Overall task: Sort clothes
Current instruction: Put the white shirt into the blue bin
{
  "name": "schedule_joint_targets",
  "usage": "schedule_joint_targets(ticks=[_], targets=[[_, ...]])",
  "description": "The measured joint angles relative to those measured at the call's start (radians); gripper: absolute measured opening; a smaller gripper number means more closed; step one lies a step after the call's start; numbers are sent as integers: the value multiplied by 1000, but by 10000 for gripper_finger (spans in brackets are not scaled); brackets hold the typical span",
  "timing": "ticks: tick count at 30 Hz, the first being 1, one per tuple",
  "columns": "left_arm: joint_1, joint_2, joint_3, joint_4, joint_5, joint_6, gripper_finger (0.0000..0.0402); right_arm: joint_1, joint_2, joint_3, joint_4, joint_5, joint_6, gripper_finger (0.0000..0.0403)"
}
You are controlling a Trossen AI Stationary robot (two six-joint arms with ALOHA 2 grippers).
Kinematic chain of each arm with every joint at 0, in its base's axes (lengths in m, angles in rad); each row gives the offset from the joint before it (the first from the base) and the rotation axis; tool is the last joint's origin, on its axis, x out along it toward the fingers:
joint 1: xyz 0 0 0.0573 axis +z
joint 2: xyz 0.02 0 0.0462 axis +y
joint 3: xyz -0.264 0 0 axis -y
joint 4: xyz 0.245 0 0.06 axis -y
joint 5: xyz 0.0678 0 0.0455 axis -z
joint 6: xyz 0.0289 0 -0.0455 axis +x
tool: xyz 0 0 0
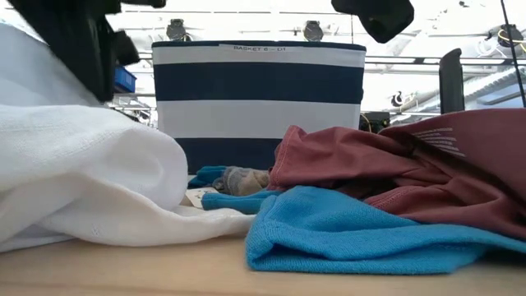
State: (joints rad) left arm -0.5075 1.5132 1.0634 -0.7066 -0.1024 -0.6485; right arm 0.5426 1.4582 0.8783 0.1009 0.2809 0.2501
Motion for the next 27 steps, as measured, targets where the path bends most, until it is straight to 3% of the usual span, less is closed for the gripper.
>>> schedule_joint_targets(ticks=[7, 11, 15, 19, 24, 27], targets=[[17, 101, 0, -43, 47, 61, 147, 0, 0, 0, -1, -75, 0, 228], [21, 179, 1, -34, 47, 87, 188, 0, 0, 0, -1, -75, -1, 228], [30, 250, 2, -32, 89, 84, 197, 0, 0, 0, -2, -75, -8, 228], [30, 286, 5, -32, 110, 104, 159, 0, 0, 0, -2, -74, -8, 228], [30, 273, 16, -52, 106, 109, 33, 0, 0, 0, -2, -74, -28, 228], [28, 243, 62, -82, 91, 123, 14, 0, 0, 0, -5, -74, -35, 228]])
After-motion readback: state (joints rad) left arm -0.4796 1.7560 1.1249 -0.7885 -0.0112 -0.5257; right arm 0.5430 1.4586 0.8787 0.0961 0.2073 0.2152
